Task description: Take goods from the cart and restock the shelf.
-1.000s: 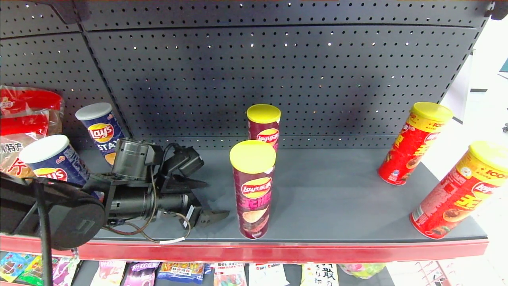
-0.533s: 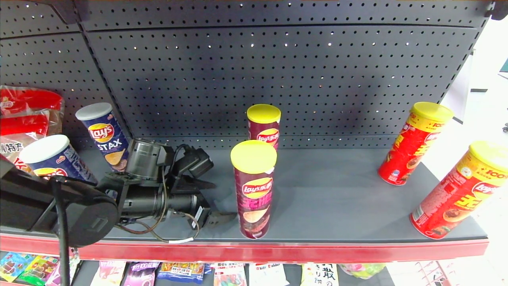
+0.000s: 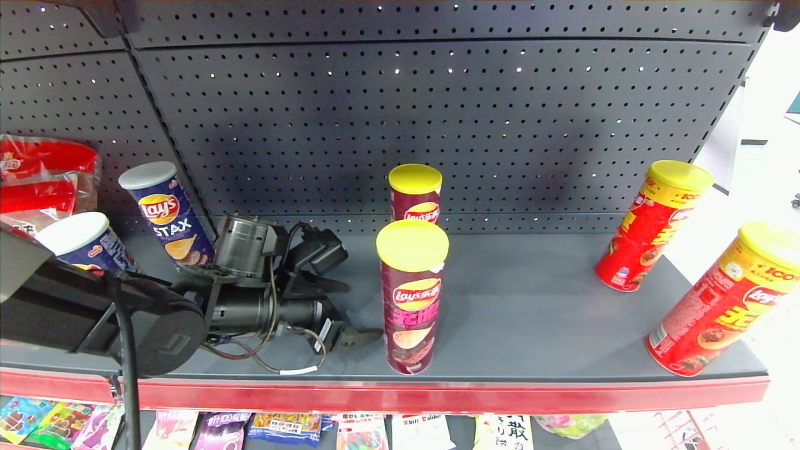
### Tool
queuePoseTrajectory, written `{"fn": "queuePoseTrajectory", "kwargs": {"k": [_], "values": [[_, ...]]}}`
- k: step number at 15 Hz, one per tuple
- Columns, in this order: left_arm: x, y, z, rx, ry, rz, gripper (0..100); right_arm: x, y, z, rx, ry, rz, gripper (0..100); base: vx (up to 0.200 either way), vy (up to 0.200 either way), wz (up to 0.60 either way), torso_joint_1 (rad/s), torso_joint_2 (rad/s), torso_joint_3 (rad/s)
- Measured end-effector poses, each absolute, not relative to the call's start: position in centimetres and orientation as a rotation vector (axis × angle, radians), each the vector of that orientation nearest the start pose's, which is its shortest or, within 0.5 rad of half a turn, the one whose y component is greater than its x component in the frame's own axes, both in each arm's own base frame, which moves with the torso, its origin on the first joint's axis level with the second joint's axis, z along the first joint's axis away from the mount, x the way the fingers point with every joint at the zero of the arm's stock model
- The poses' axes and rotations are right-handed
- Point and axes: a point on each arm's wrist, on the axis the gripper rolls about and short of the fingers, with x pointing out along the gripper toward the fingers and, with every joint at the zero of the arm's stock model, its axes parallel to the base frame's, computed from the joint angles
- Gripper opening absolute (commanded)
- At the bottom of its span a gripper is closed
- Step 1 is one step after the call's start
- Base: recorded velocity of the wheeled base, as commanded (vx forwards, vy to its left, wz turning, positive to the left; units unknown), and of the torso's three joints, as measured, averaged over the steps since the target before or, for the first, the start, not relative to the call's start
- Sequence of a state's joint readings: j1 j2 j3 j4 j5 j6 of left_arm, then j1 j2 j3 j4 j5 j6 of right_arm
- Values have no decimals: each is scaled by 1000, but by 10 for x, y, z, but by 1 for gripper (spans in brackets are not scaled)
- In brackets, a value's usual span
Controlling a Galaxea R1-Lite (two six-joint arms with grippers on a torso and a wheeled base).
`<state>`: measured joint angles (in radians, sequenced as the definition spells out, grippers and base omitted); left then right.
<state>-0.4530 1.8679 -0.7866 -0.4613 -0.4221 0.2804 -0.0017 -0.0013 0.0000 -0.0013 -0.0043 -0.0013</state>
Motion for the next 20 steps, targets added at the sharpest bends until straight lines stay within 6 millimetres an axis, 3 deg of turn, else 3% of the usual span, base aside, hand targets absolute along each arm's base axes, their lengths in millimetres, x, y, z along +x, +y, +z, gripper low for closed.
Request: {"fn": "queuePoseTrajectory", "kwargs": {"k": [3, 6, 8, 12, 14, 16, 18, 20], "values": [[274, -135, 115, 252, 516, -906, 100, -23, 0, 76, -1, -3, -7, 100, 0, 0, 0, 0, 0, 0], [243, -104, 139, 207, 486, -830, 100, -23, 0, 76, -1, -3, -7, 100, 0, 0, 0, 0, 0, 0], [205, -81, 160, 144, 492, -732, 100, -23, 0, 76, -1, -3, -6, 100, 0, 0, 0, 0, 0, 0], [109, -39, 192, 15, 437, -493, 100, -23, 0, 76, -1, -3, -6, 100, 0, 0, 0, 0, 0, 0], [60, -19, 187, -84, 441, -335, 100, -23, 0, 76, -1, -3, -6, 100, 0, 0, 0, 0, 0, 0], [18, -4, 167, -184, 542, -139, 100, -23, 0, 76, -1, -3, -7, 100, 0, 0, 0, 0, 0, 0], [-10, 4, 156, -233, 530, -5, 100, -23, 0, 76, -1, -3, -6, 100, 0, 0, 0, 0, 0, 0], [-25, 5, 143, -245, 533, 76, 100, -23, 0, 76, -1, -3, -6, 100, 0, 0, 0, 0, 0, 0]]}}
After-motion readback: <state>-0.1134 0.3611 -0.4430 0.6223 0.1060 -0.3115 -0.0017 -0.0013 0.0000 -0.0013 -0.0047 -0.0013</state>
